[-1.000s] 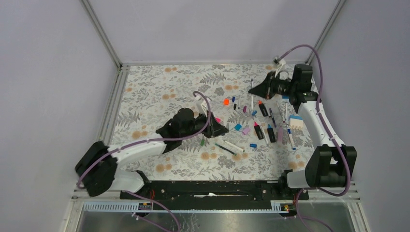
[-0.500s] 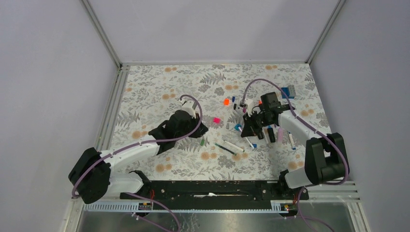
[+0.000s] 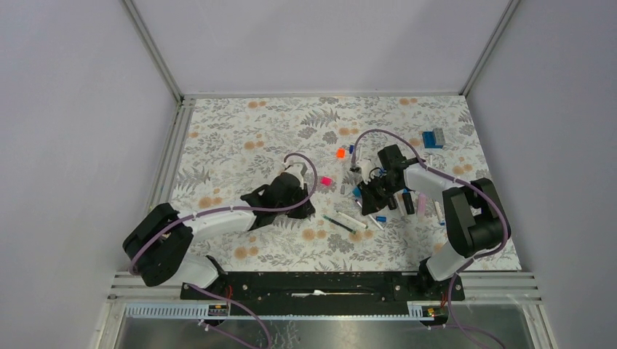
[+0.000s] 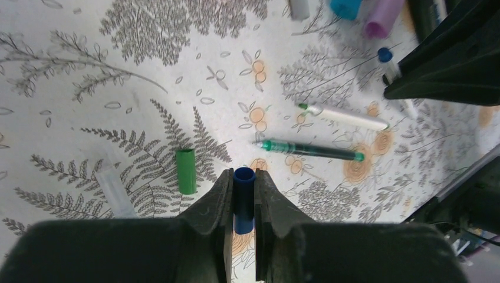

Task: Open the pen caps
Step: Place the pen cap at the center of the board.

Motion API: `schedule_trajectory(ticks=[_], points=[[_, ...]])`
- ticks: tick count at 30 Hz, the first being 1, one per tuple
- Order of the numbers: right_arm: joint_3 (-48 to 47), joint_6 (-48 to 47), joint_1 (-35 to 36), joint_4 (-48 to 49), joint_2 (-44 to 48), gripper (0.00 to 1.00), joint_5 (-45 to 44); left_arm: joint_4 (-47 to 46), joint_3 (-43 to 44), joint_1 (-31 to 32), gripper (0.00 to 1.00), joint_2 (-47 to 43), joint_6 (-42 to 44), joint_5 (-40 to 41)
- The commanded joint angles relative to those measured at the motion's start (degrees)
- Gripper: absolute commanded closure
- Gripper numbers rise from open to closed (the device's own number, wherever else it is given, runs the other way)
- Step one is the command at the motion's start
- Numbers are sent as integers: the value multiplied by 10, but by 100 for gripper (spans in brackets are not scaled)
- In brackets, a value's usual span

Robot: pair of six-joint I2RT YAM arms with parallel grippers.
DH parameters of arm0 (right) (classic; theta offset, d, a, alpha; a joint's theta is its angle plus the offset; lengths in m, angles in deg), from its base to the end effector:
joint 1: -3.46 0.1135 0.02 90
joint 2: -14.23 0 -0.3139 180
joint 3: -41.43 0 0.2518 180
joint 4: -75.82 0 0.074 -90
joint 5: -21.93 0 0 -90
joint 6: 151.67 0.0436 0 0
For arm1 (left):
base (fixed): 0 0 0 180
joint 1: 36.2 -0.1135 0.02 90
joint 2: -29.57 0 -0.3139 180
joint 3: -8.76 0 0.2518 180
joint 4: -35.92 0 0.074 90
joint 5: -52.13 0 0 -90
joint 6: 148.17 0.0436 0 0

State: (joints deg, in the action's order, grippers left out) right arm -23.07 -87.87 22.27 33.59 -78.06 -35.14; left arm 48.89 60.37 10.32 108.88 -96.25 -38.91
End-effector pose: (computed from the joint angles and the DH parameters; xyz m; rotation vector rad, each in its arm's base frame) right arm 0.2698 0.1169 0.2058 -1.1474 2.4071 0.7552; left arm 0.1879 -0.1993 0.2283 0.1872 2.4012 -0.7605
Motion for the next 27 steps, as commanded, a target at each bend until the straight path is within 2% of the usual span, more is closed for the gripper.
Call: schedule_trajectory(ticks=[1,6,11,15,17,19,25,27], points=[[-21,1,10,10,-11,80,-29,4,19,19,100,24,-13,32],[-23,3,13,7,-12,71,-26,24,46,40,92,67,-8,34],[-25,2,13,-6,16,57,-22,60,77,45,86,97,-2,42],[-30,-9,11,-25,59,49,-11,91,98,46,75,89,9,61],[-31,-15,2,-34,87,46,3,103,107,46,66,79,17,73],[-31,-25,-17,-46,118,42,19,115,118,46,58,69,25,80],[-28,-61,-127,-74,225,25,23,192,190,42,51,9,97,132],[-40,-71,-149,-89,263,14,1,211,215,31,42,-31,134,167]])
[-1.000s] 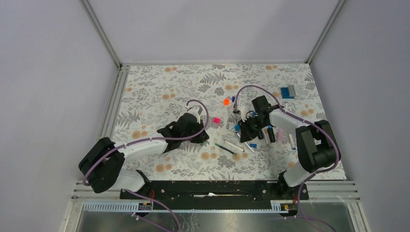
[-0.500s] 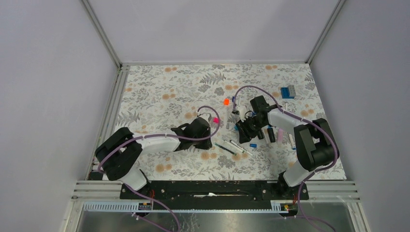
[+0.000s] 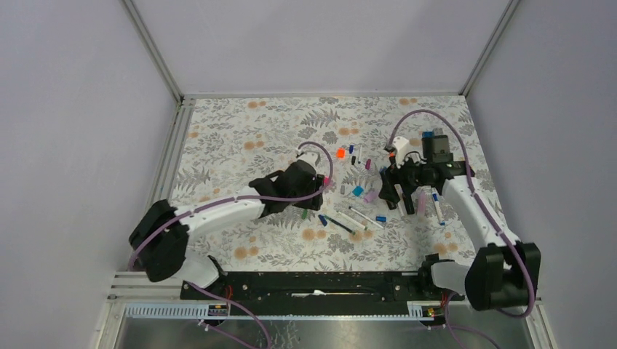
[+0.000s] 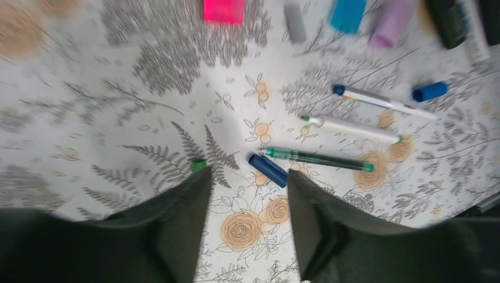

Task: Open the pen caps
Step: Place the pen cap at the center of the board, then reset both arms

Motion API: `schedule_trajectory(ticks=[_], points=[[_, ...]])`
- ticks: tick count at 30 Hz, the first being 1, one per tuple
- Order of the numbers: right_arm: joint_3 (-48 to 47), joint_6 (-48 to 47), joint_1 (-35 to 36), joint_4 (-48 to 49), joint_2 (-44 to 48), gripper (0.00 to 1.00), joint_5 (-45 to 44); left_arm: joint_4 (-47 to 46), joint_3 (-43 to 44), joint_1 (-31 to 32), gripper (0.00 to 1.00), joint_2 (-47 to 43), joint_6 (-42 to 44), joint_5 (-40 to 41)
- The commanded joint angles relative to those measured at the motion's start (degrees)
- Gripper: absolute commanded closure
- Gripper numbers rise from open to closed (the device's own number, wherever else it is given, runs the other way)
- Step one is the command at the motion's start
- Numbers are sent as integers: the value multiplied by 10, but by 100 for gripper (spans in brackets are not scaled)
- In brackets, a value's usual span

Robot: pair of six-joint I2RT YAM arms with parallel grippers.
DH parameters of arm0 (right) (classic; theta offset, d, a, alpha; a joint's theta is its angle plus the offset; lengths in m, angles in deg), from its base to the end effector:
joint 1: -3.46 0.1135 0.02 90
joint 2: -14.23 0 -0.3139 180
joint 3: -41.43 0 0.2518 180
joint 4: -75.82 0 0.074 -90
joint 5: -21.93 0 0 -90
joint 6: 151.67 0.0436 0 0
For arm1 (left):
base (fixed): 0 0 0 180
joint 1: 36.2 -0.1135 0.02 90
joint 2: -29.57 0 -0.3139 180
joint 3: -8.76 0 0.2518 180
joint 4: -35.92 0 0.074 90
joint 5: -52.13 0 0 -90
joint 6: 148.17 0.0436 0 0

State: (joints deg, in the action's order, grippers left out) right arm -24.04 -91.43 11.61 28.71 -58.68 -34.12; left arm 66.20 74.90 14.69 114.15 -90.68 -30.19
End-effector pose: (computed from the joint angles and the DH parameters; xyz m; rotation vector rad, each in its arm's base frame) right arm 0.2354 0.0583 0.2912 -0.9899 2.1695 0.5694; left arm 0.1979 -0.2342 0.2583 0.3333 2.4515 -0.4958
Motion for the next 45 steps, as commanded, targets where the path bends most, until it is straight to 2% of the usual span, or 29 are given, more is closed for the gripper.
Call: schedule_trajectory(ticks=[1,3,4,7,8,10,13,18,22,33,45], points=[[-41,-39,-52,-46,86,5,-23,39,77,-25,32,-107,93,89],[-62,-34,-73,-45,125,1,-41,23,86,-78,8,-159,110,65],[-75,-19,-87,-38,141,0,-42,12,88,-115,2,-184,111,36],[-136,72,-133,7,176,0,-58,17,124,-265,1,-225,93,-120],[-168,114,-137,11,171,0,-104,37,148,-308,1,-227,90,-147],[-224,212,-138,25,166,0,-194,83,202,-372,1,-226,98,-170],[-297,234,-138,28,170,0,-262,131,273,-426,1,-231,116,-187],[-407,233,-138,-10,162,0,-273,172,328,-437,1,-255,129,-182],[-445,259,-138,-31,164,0,-247,176,339,-437,1,-273,118,-191],[-451,282,-150,-52,179,0,-194,195,347,-437,1,-294,114,-185],[-436,283,-163,-51,184,0,-181,195,342,-437,1,-305,116,-197]])
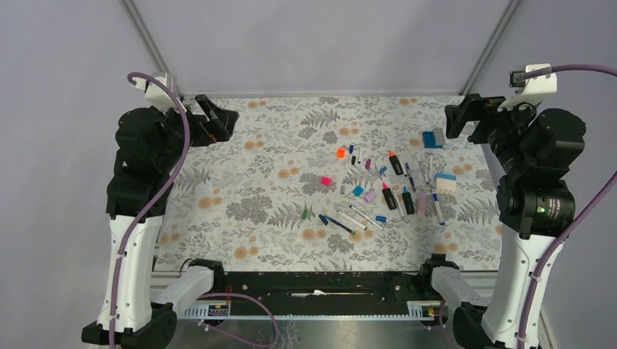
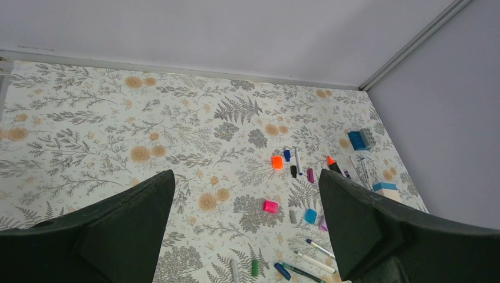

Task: Open the pen caps
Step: Reset both arms

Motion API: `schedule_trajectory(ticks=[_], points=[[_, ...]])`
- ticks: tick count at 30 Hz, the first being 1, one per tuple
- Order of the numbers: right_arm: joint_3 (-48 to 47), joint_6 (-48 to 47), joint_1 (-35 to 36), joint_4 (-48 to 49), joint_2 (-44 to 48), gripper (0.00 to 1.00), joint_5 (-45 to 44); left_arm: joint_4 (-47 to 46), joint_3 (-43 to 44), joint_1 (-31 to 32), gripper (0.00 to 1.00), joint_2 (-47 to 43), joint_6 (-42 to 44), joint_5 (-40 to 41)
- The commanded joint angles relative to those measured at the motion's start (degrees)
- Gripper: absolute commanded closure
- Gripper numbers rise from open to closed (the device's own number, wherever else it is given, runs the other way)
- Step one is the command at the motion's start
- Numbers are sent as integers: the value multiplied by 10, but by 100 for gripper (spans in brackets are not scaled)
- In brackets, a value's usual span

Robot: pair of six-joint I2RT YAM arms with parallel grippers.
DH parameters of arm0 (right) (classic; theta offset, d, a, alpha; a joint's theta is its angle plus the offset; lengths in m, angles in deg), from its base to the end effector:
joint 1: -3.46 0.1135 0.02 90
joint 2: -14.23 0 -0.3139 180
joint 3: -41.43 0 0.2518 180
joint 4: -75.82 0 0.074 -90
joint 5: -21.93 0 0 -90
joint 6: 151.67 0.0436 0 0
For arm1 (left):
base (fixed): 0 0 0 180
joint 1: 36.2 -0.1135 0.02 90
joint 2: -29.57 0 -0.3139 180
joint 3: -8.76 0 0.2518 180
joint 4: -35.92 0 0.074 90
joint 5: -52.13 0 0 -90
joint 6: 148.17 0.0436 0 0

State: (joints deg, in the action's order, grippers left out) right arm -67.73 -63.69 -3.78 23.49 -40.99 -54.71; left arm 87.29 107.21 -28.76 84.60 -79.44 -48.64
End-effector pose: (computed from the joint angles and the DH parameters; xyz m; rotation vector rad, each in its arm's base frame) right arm 0.1060 -0.0033 0.5781 -0.1146 1.5394 0.0517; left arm 0.1365 -0.0260 0.5276 -0.0674 1.7347 -0.5312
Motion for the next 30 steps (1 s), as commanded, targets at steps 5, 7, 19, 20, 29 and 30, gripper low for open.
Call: schedule_trajectory(ticks=[5,7,19,20,29,30], points=[[10,9,-22,1,15,0,44,-16,16,-2,1,-14,9,-12],[11,13,-28,2,16,1,48,-16,14,-2,1,-16,11,-12],[42,41,-60,12,6,0,80,-42,-11,-2,1,-9,10,-32],[46,41,-61,13,7,0,80,-43,-15,-2,1,-8,11,-32],[71,37,-74,12,16,0,100,-55,-34,-2,1,-13,6,-43],[73,36,-76,13,16,0,105,-56,-35,-2,1,-13,5,-44]])
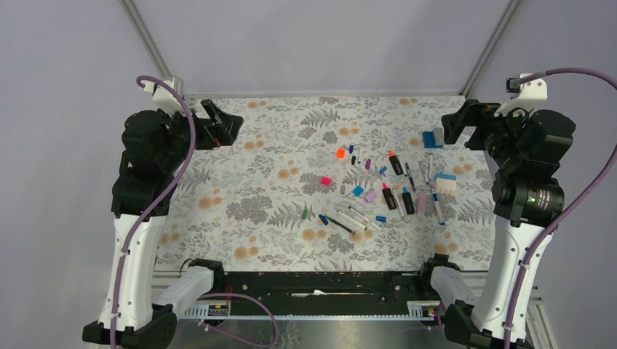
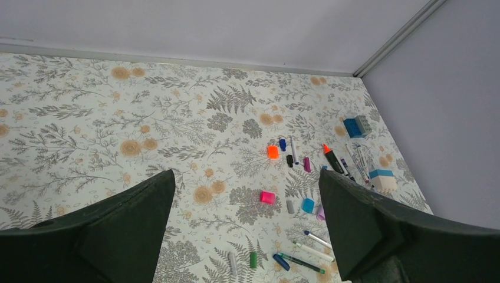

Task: Open the pen caps
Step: Reset both arms

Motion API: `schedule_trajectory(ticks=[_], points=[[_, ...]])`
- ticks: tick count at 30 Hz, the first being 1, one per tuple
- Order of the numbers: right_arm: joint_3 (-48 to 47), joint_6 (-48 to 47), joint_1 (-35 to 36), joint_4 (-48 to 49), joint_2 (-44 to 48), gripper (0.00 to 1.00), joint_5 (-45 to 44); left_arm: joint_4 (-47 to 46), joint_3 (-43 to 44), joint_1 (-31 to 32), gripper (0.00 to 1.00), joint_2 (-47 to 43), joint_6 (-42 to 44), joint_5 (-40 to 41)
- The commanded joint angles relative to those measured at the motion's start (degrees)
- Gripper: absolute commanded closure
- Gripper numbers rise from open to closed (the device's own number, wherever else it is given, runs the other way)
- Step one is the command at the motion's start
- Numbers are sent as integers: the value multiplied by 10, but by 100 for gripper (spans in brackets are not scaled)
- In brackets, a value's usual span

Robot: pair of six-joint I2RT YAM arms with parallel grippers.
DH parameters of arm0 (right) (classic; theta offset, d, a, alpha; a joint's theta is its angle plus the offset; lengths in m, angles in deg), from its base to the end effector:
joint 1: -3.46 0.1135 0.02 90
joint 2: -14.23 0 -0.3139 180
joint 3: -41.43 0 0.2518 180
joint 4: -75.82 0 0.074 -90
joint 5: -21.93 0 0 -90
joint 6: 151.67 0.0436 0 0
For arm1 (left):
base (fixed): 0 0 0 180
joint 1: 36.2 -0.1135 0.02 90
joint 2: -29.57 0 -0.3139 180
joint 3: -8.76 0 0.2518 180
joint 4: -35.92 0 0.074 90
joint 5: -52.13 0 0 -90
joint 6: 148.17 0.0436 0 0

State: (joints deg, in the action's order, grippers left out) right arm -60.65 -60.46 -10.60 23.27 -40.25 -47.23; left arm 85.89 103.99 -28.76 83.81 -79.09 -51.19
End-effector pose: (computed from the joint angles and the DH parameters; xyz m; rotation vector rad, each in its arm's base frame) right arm 0.1219 -0.0145 0.5450 -0.0559 1.6522 0.1306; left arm 0.1391 -0.0283 0.5152 -0.0320 1.7562 -0.5637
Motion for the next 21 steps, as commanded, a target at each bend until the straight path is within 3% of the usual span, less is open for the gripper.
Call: schedule_trajectory(ticks=[1,21], points=[[2,5,-10,15,8,0,34,-43,-5,-2,1,-7,1,-18],[19,20,-39,15,22,0,60,-64,-65,-1,1,-42,16,-10]])
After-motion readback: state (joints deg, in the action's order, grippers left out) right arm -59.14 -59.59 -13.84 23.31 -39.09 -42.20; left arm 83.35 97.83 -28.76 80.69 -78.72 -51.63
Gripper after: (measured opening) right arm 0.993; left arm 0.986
